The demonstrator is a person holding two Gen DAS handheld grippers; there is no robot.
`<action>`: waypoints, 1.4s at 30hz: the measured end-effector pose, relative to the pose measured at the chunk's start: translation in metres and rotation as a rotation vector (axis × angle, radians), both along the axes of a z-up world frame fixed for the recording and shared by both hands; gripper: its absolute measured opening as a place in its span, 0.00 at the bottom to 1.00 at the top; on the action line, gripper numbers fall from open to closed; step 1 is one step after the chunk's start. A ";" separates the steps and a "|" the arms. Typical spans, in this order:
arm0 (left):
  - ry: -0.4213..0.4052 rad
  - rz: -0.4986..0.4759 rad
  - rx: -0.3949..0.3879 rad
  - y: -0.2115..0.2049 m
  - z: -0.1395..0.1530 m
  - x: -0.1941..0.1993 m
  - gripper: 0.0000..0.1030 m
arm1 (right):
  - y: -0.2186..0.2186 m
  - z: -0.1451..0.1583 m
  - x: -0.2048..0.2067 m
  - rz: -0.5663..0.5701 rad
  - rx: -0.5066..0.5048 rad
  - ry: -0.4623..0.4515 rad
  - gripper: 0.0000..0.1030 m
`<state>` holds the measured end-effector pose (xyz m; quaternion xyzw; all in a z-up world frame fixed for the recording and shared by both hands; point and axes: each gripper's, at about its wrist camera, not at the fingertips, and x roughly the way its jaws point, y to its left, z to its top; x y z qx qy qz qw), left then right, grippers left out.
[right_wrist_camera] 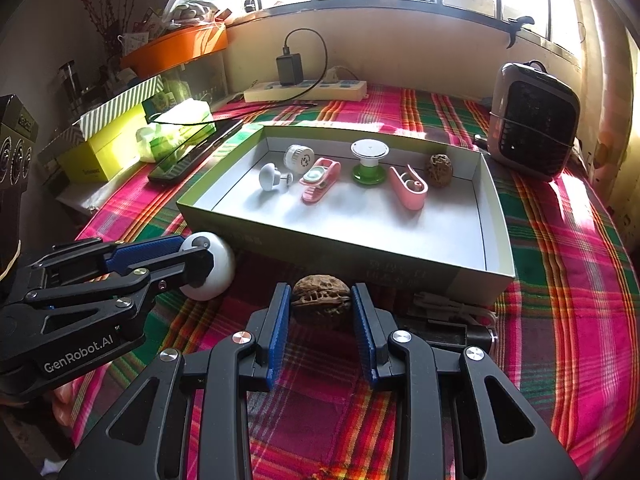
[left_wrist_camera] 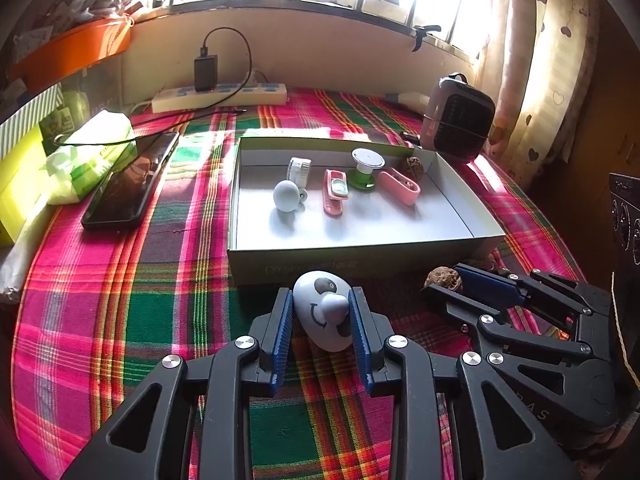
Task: Organize objects
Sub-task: 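Close the left tool on the white knobbed item while the right tool grasps the walnut, then carry the white knobbed item into the box with the left tool while the right tool carries the walnut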
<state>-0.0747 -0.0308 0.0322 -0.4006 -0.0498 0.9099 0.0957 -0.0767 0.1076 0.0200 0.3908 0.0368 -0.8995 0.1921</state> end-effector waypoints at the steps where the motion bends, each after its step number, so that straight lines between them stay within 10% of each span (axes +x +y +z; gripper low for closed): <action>1: 0.003 0.000 0.000 0.000 0.001 0.000 0.25 | 0.000 0.001 0.001 0.000 -0.001 0.004 0.31; 42: 0.037 -0.002 -0.014 -0.002 0.019 -0.054 0.25 | 0.005 0.025 -0.057 -0.033 -0.011 0.038 0.31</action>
